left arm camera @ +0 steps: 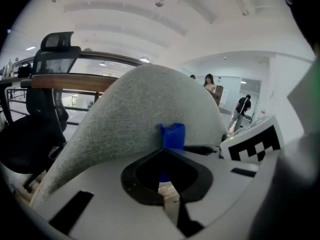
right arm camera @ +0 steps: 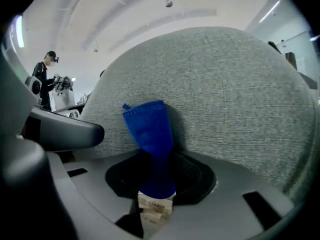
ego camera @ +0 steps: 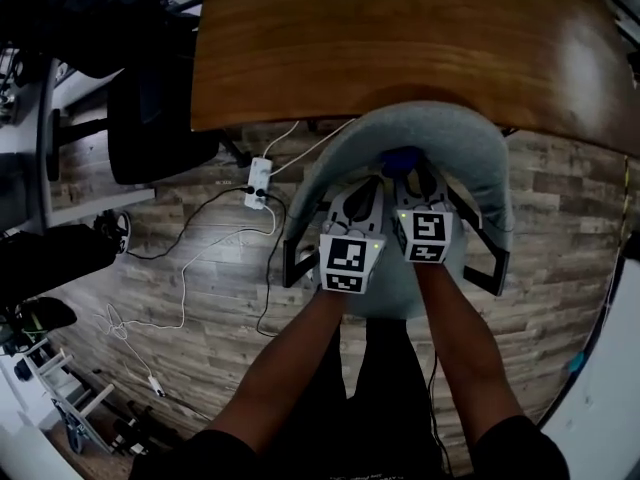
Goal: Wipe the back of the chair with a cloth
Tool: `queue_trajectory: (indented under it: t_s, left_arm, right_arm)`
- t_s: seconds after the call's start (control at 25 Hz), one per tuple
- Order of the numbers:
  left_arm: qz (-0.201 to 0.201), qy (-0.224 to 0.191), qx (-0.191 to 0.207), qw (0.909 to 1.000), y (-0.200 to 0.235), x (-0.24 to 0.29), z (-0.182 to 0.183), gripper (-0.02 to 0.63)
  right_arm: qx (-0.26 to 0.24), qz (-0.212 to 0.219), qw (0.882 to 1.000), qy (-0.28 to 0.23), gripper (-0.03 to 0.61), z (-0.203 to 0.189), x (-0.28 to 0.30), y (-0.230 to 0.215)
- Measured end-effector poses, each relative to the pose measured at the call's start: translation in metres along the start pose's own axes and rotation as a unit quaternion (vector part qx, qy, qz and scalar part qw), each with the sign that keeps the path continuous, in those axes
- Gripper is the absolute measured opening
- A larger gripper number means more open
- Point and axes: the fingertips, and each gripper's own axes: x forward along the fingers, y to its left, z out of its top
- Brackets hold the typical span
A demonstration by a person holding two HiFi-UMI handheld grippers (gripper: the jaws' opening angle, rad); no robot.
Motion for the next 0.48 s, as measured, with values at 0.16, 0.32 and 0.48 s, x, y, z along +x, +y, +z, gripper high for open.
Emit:
queue_trajectory:
  t_s: [0.16, 0.32, 0.48]
  left_arm:
    - [-0.025, 0.003, 0.013, 0.9996, -0.019, 0.013, 0.003, 0.003]
    - [-0.046, 0.009, 0.028, 0.9985, -0.036, 0.023, 0.005, 0.003]
    - [-0.064, 0.015, 0.041, 0.997, -0.05, 0.032, 0.004, 0.003]
  right_arm:
    - [0.016, -0.029, 0.999, 0.004, 0.124, -0.005, -0.008, -0.021]
    - [0.04, -0.068, 0.997, -0.001, 0.124, -0.005, -0.019, -0.043]
    - [0.063, -0.107, 0.992, 0.01, 0.124, -0.017, -0.034, -0.067]
